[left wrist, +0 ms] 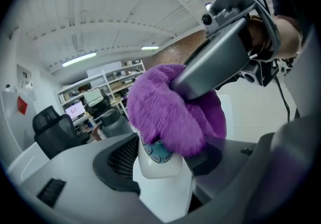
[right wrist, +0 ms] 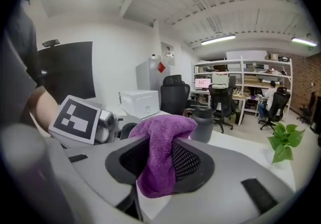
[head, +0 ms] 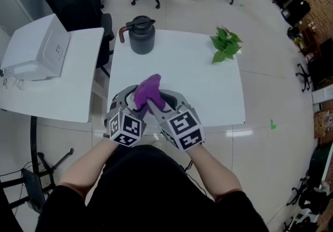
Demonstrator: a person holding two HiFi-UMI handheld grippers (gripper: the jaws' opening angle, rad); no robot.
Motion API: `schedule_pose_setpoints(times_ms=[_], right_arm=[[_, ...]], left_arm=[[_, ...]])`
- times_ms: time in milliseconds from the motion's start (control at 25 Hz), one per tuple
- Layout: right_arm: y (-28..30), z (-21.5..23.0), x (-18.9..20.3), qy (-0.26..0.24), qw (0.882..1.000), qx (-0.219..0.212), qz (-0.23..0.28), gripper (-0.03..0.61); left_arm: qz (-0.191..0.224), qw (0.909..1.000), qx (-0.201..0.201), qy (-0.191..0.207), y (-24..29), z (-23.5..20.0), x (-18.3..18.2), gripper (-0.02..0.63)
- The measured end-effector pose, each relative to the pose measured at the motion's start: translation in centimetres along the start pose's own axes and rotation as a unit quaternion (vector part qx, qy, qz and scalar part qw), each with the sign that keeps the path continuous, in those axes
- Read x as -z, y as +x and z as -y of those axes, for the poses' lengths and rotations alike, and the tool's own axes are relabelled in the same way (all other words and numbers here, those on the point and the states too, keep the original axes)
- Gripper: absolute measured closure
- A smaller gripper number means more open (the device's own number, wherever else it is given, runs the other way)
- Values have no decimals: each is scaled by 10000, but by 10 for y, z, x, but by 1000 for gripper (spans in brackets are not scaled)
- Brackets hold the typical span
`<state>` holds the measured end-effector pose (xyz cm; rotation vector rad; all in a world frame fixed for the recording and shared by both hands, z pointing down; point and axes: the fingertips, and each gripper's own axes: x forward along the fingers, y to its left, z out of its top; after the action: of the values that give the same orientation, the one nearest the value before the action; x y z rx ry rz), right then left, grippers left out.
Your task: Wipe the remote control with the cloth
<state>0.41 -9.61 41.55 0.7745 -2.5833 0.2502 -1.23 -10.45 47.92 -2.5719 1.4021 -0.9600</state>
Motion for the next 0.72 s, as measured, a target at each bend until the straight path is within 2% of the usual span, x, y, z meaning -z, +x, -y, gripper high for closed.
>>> schedule_pose_setpoints(times_ms=[120, 240, 400, 560, 640, 720], right_arm=[[11, -28, 0, -254, 9988, -221, -363, 442], [19, -36, 3, -416, 9970, -72, -653, 442], [23, -26, 2, -647, 9935, 477, -812, 442], [16, 2, -3, -461, 9906, 1033, -770, 442], [8, 4, -14, -326, 9914, 1107, -614, 442], [5, -13, -28, -264, 9948, 885, -418, 442]], left_arm=[[139, 9987, 90, 480, -7, 8, -10, 359], [265, 9954, 234, 894, -19, 14, -13, 359], [391, 9950, 359, 841, -40, 6, -16, 360], [529, 9944, 430, 805, -57, -2, -11, 362], [555, 9938, 454, 852, -59, -6, -4, 362], [560, 9932, 473, 902, -58, -11, 3, 362]])
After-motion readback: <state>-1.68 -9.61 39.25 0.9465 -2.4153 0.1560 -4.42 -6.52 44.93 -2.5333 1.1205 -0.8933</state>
